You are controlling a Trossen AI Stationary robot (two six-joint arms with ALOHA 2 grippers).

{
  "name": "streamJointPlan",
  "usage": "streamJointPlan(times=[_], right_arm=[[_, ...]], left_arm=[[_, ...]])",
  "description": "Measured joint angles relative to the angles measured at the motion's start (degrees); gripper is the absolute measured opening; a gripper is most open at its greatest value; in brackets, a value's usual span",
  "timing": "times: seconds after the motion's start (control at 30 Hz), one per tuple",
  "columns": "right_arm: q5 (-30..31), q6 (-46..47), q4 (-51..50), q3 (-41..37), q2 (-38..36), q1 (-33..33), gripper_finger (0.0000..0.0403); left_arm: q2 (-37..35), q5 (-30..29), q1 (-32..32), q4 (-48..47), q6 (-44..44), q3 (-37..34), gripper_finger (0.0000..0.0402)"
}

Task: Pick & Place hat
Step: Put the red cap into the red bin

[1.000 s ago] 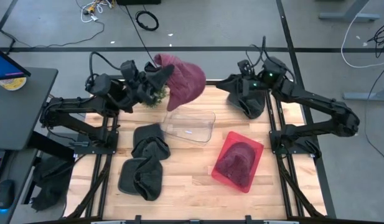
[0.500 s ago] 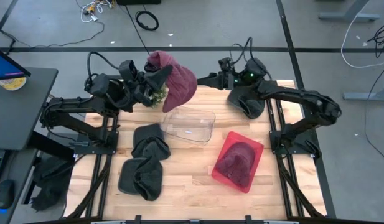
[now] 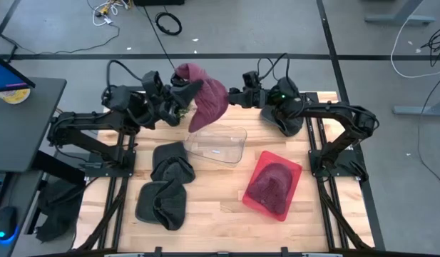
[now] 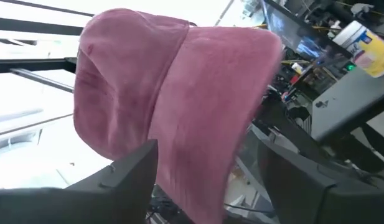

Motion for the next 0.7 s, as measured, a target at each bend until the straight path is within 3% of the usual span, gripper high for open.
streamJointPlan(times=[0.3,0.43,0.57,0.6,0.7], right_arm=[[-1.0,-0.3,1.9,2.7,0.0,0.2,0.0237],[-3.2,-1.3,2.5,4.1,0.0,0.1,0.0162],[-6.3,-1.6,2.6,4.9,0.0,-0.5,0.0039],[-7.2,-1.8,2.6,4.9,0.0,-0.7,0.0021],[-8.1,-0.8,2.6,4.9,0.0,-1.2,0.0017]], left_arm=[[1.9,1.4,0.0,0.3,-0.1,0.0,0.0022],[1.9,1.9,0.0,0.1,0.3,0.0,0.0024],[1.9,3.7,0.0,-0.1,0.5,0.0,0.0023],[1.9,4.3,0.0,-0.2,0.5,0.0,0.0023],[1.9,5.4,0.0,-1.5,0.2,0.0,0.0031]])
